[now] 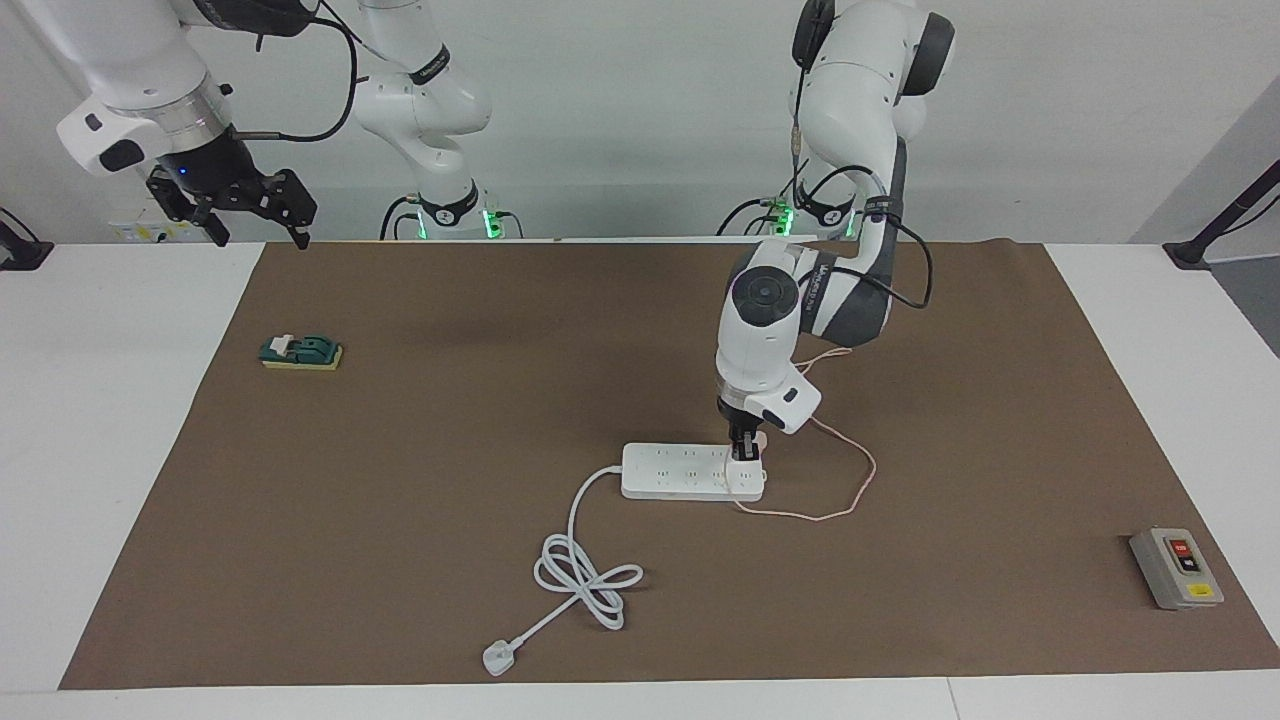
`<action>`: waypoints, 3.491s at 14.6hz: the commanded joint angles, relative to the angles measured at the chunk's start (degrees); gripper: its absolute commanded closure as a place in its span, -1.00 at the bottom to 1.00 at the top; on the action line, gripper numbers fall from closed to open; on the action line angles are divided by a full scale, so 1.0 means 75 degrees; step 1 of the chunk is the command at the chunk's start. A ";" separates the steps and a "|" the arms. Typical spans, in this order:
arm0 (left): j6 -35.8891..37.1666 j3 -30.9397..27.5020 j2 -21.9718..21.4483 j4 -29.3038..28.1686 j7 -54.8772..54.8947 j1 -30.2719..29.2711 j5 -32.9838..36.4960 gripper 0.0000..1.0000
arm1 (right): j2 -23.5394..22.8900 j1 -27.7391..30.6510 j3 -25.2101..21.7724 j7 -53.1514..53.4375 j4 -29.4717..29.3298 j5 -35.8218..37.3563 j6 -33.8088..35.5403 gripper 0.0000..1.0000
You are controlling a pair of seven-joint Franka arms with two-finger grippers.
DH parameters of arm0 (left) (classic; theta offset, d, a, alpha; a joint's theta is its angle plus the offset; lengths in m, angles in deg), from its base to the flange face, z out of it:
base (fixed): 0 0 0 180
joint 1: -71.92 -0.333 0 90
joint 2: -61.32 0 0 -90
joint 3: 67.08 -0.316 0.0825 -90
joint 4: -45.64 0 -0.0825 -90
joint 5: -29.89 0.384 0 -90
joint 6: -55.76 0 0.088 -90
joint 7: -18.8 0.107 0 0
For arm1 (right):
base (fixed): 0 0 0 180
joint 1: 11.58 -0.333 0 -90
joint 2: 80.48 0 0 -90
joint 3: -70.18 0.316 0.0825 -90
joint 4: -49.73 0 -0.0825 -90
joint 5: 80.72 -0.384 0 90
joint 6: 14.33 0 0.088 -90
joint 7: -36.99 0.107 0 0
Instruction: Plug charger into power strip
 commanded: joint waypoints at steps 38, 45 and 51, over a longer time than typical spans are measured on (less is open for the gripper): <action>-0.0407 -0.0004 0.0081 -0.0894 0.2265 -0.0264 -0.0438 1.00 | 0.0164 0.0200 0.0071 0.0004 0.0188 0.0099 -0.0119 -1.00; -0.1156 -0.0004 -0.0118 -0.1655 0.2113 -0.0194 -0.0450 1.00 | 0.0176 0.0176 0.0071 0.0004 0.0212 0.0110 -0.0107 -1.00; -0.1228 -0.0016 -0.0165 -0.1656 0.2253 -0.0135 -0.0438 1.00 | 0.0164 0.0188 0.0071 0.0004 0.0212 0.0110 -0.0119 -1.00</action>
